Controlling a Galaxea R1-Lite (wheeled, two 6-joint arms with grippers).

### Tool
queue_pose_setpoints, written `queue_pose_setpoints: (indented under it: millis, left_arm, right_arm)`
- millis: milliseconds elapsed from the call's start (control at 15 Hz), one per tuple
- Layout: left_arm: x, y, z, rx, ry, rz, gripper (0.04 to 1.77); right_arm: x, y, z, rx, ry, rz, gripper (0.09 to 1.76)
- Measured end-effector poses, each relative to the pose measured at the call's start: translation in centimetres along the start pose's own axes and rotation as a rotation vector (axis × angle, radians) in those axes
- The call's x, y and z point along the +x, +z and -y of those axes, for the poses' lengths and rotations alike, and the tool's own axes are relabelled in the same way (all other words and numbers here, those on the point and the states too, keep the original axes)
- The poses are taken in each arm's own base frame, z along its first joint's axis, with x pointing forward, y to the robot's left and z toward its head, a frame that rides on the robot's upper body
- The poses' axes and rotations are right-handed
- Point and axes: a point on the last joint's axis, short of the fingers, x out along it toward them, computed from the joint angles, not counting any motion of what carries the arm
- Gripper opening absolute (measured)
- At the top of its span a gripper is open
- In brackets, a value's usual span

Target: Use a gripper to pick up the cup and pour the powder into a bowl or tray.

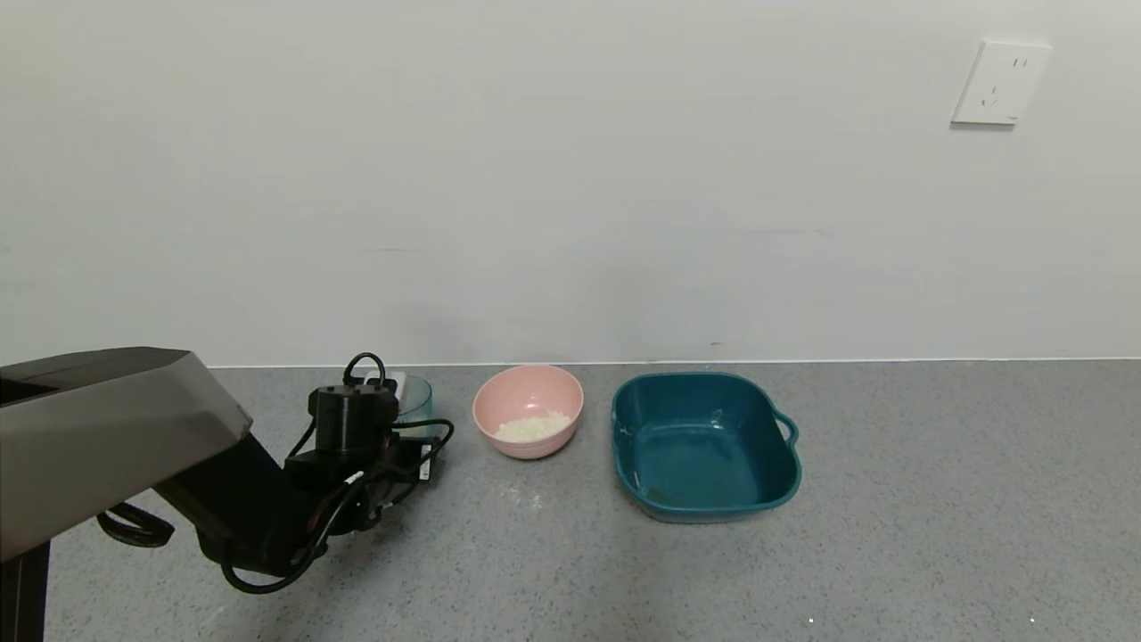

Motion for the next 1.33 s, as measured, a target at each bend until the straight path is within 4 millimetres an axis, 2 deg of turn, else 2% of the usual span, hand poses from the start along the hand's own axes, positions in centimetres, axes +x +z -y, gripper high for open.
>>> queue_pose_setpoints:
  millis: [200, 400, 867, 1333]
  left_arm:
    - [0.0, 0.0, 0.0, 0.0, -0.001, -0.002, 1.26]
    - [0.0, -0.1, 0.0, -0.001, -0.011, -0.002, 1.43]
    - [-0.1, 0.0, 0.0, -0.001, -0.013, -0.001, 1.6]
    - [-1.7, 0.9, -0.6, 0.009, -0.014, -0.016, 1.67]
  right_arm:
    - [0.0, 0.0, 0.0, 0.0, 0.0, 0.0, 1.71]
    - [0.0, 0.0, 0.0, 0.0, 0.0, 0.0, 1.71]
    - [0.0, 0.0, 0.0, 0.0, 0.0, 0.0, 1.71]
    - [0.0, 0.0, 0.0, 0.0, 0.0, 0.0, 1.71]
